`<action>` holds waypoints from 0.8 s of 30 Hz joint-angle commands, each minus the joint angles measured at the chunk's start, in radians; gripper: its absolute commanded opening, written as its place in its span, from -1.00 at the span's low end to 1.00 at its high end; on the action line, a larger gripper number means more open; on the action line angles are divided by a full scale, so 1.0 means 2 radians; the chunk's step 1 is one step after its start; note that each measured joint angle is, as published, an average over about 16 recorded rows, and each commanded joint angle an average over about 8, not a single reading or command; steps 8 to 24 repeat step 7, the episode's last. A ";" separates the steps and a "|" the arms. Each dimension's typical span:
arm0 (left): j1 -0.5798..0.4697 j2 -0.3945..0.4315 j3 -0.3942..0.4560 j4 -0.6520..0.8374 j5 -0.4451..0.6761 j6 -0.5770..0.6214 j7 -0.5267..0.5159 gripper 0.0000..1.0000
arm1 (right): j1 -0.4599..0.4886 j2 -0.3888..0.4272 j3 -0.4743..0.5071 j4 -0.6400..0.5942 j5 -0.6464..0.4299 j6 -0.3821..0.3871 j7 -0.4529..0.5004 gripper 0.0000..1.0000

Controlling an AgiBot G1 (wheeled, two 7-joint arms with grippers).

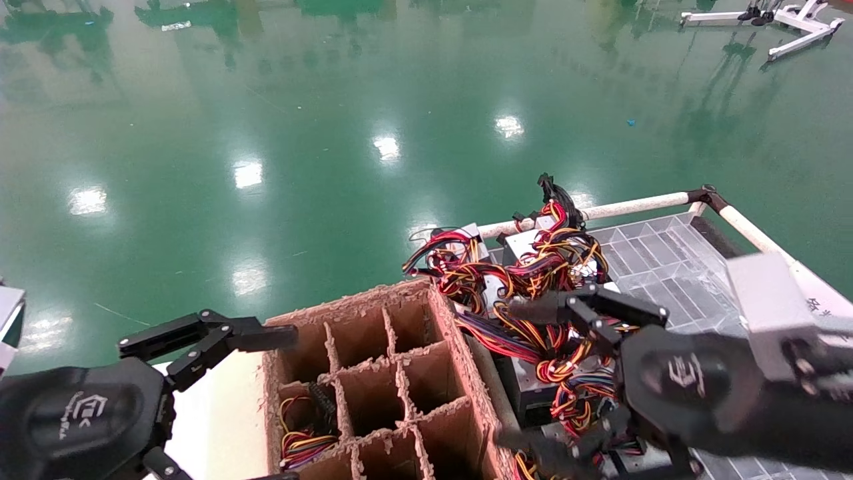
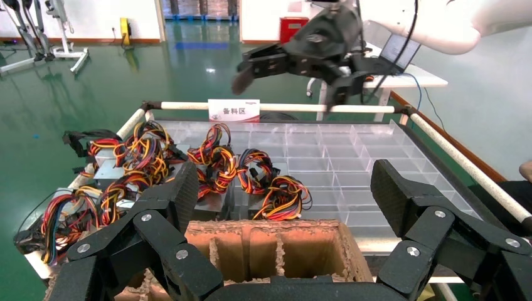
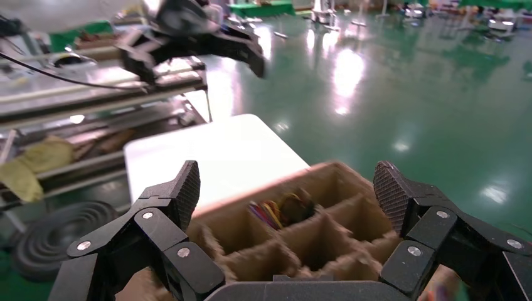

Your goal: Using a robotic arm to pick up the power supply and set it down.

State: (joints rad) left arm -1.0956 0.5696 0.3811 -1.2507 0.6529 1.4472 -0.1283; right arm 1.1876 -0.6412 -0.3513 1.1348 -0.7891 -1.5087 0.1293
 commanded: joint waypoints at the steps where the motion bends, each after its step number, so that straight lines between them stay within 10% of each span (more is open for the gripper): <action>1: 0.000 0.000 0.000 0.000 0.000 0.000 0.000 1.00 | -0.017 0.005 0.011 0.023 0.009 0.002 0.009 1.00; 24: 0.000 0.000 0.000 0.000 0.000 0.000 0.000 1.00 | -0.049 0.013 0.031 0.064 0.025 0.006 0.025 1.00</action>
